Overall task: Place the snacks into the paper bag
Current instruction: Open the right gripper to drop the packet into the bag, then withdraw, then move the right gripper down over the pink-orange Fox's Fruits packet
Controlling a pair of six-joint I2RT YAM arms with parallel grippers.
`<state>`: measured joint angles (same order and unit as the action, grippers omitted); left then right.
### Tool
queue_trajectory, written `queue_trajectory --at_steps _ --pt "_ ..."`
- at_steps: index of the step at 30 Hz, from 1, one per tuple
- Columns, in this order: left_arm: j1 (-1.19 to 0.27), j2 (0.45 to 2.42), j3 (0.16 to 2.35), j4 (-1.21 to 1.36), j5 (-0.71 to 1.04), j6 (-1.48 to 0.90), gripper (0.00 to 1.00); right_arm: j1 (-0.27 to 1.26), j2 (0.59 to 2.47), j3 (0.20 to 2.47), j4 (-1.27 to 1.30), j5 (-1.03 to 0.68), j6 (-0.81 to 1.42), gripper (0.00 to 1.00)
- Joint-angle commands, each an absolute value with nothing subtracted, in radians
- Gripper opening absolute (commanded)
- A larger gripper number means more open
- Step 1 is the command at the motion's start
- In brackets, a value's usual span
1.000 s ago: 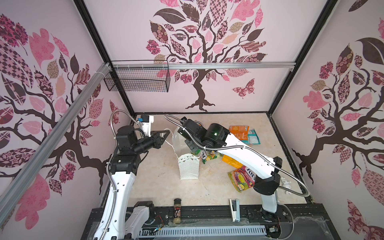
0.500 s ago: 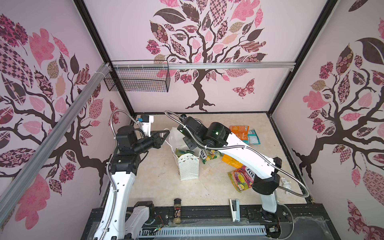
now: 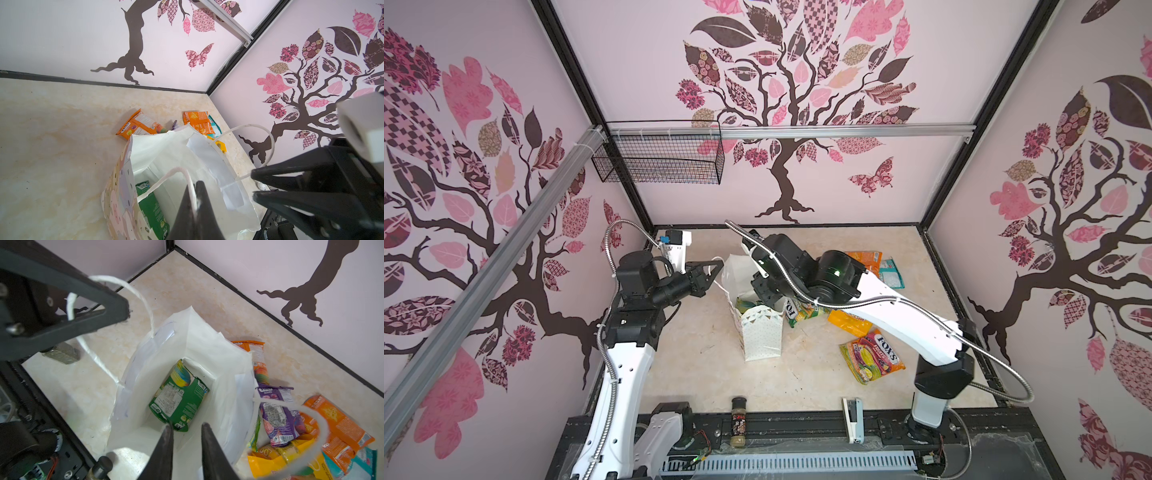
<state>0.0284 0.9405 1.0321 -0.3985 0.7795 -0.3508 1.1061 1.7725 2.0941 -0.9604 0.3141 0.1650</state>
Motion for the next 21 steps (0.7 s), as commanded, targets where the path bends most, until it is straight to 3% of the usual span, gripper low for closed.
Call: queue_trajectory --at_steps 1,11,17,21 --pt "0.032 0.939 1.009 -0.393 0.779 -0.341 0.06 1.114 1.562 1.959 -0.782 0.243 0.171 0.29" --pt "0.029 0.933 1.009 -0.403 0.778 -0.334 0.06 1.111 1.249 1.556 -0.775 0.428 0.273 0.35" --pt "0.018 0.93 1.012 -0.413 0.775 -0.329 0.06 1.099 1.126 1.329 -0.938 0.566 0.514 0.47" --pt "0.007 0.919 1.015 -0.423 0.76 -0.318 0.06 1.045 1.057 1.141 -0.999 0.522 0.698 0.72"
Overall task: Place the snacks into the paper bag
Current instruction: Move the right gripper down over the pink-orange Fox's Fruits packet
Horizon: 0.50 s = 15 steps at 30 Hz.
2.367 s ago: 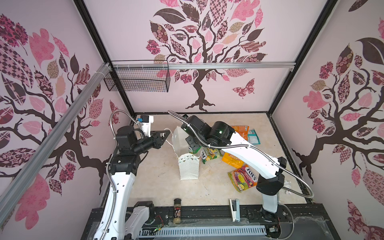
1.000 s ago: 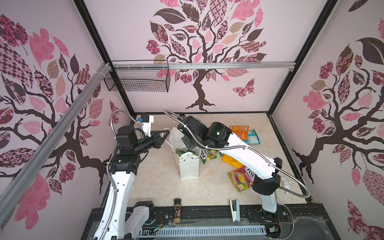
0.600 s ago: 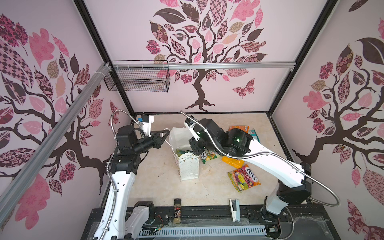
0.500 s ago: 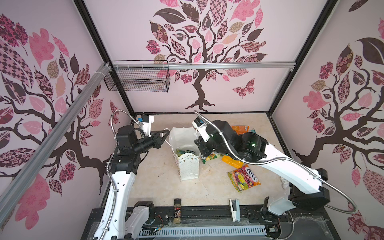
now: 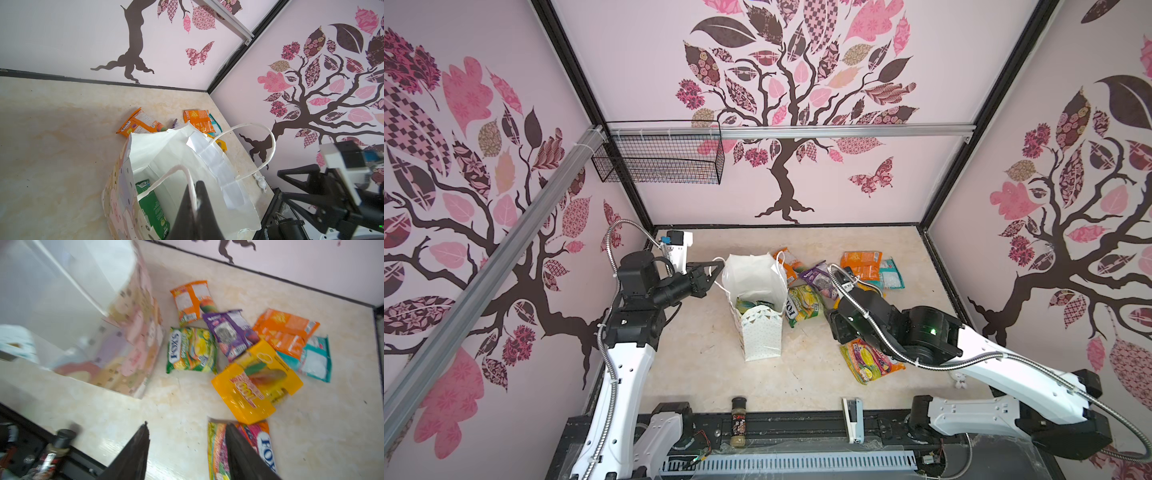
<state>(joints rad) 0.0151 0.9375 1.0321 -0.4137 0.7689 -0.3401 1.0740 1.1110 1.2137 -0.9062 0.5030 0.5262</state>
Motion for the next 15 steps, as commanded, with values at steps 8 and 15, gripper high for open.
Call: queue_trajectory --at_steps 8,15 --pt "0.005 0.915 1.014 -0.427 0.756 -0.318 0.06 0.952 0.943 0.853 -0.926 0.434 0.838 0.91" --pt "-0.009 0.91 1.026 -0.443 0.747 -0.31 0.06 0.95 0.946 0.74 -0.879 0.467 0.906 0.95"
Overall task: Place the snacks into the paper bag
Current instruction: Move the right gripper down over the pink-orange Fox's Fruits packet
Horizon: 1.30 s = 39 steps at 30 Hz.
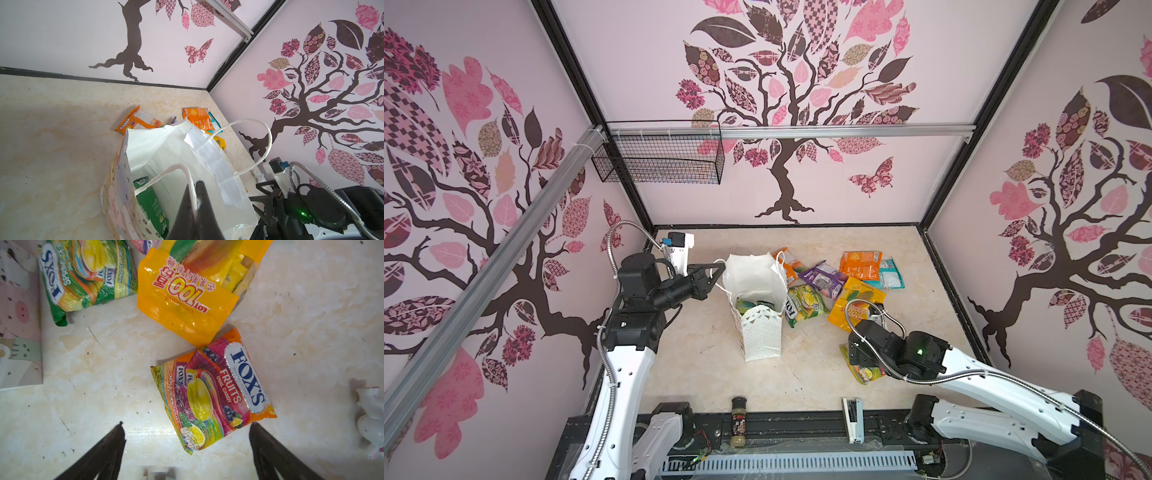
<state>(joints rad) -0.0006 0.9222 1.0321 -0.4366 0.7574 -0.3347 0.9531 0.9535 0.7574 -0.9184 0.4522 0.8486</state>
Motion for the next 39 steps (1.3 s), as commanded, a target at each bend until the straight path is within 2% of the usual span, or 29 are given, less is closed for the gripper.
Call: queue_trajectory --at_steps 1,13,25,30,39 --pt "-0.012 0.908 1.034 -0.453 0.744 -0.304 0.06 0.947 0.942 0.722 -0.861 0.466 0.908 0.95" --pt "-0.023 0.905 1.043 -0.482 0.723 -0.287 0.06 0.782 0.859 0.548 -0.689 0.338 0.869 0.97" --pt "-0.022 0.913 1.034 -0.467 0.729 -0.296 0.06 0.776 0.885 0.5 -0.629 0.31 0.854 0.97" --pt "-0.022 0.912 1.034 -0.466 0.729 -0.295 0.06 0.776 0.944 0.5 -0.598 0.227 0.825 0.97" --pt "-0.022 0.913 1.035 -0.465 0.73 -0.296 0.06 0.775 1.017 0.545 -0.62 0.182 0.777 0.97"
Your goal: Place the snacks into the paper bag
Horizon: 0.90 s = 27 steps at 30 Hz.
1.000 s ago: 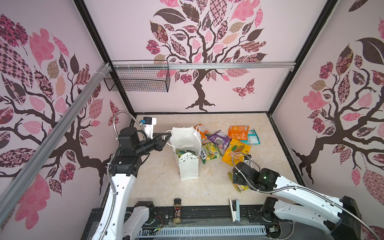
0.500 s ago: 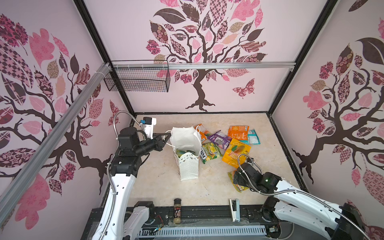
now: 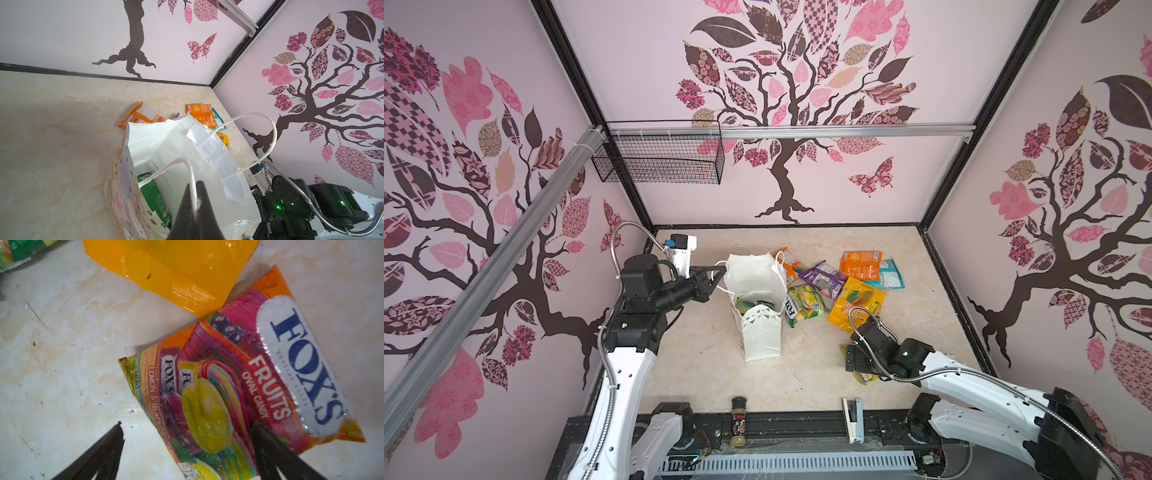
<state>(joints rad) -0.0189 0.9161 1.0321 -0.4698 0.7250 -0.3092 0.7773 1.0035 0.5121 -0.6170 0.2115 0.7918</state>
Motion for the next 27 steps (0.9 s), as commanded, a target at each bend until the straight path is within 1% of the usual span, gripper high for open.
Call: queue_trajectory --at_steps 1,5,11,16,21,27 --pt "-0.022 0.912 1.036 -0.466 0.73 -0.295 0.06 0.775 1.022 0.54 -0.611 0.175 0.774 0.97" --pt "-0.022 0.908 1.035 -0.466 0.73 -0.295 0.06 0.775 1.049 0.526 -0.571 0.127 0.764 0.97" --pt "-0.021 0.906 1.033 -0.463 0.726 -0.295 0.06 0.775 1.068 0.492 -0.432 -0.045 0.733 0.93" --pt "-0.021 0.905 1.031 -0.462 0.724 -0.297 0.06 0.775 1.101 0.493 -0.34 -0.073 0.726 0.91" --pt "-0.022 0.905 1.032 -0.465 0.72 -0.294 0.06 0.79 1.206 0.525 -0.233 -0.159 0.714 0.89" --pt "-0.021 0.902 1.034 -0.468 0.714 -0.293 0.06 0.868 1.385 0.664 -0.226 -0.163 0.671 0.89"
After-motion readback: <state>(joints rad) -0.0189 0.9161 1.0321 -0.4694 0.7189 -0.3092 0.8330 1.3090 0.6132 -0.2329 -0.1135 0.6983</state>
